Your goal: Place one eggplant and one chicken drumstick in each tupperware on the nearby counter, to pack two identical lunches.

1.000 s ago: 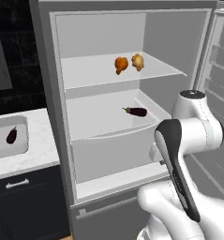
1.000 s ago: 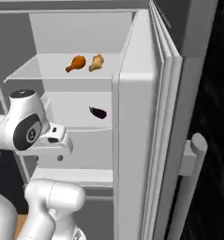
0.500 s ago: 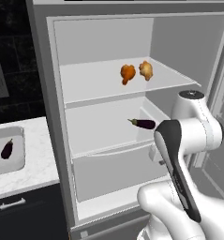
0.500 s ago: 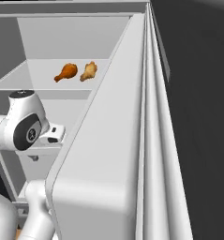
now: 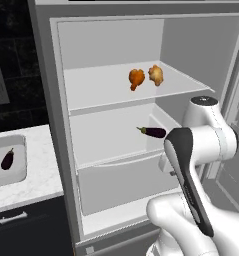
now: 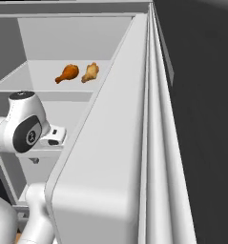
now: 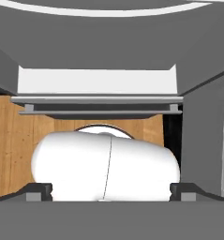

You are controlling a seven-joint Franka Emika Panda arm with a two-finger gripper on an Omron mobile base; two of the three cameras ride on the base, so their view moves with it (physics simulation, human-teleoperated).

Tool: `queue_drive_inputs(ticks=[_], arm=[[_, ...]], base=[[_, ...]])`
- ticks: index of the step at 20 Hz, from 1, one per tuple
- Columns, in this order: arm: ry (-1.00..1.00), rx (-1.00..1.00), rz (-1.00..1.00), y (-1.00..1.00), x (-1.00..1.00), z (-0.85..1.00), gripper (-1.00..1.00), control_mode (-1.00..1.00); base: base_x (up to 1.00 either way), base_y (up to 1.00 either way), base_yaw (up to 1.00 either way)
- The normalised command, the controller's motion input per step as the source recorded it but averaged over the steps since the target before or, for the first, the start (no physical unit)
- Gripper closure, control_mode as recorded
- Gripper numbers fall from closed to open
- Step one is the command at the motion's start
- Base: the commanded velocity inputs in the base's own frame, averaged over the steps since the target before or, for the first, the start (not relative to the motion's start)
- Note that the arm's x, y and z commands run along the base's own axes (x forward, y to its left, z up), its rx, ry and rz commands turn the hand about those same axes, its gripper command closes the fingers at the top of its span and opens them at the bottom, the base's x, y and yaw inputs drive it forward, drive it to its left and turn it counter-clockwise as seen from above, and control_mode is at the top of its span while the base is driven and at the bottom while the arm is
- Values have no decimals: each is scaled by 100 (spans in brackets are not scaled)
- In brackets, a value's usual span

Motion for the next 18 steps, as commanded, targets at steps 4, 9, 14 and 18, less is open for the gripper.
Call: queue_drive_inputs(ticks=[4,9,14,18], arm=[[0,0,0,0,0,0,-100,100],[-15,-1,6,0,2,30,-100,-100],[-19,0,9,0,25,39,-100,-100],[-28,-2,9,-8,86,14,-100,-100]], base=[[5,0,11],[0,0,5],[0,0,0],[0,0,0]])
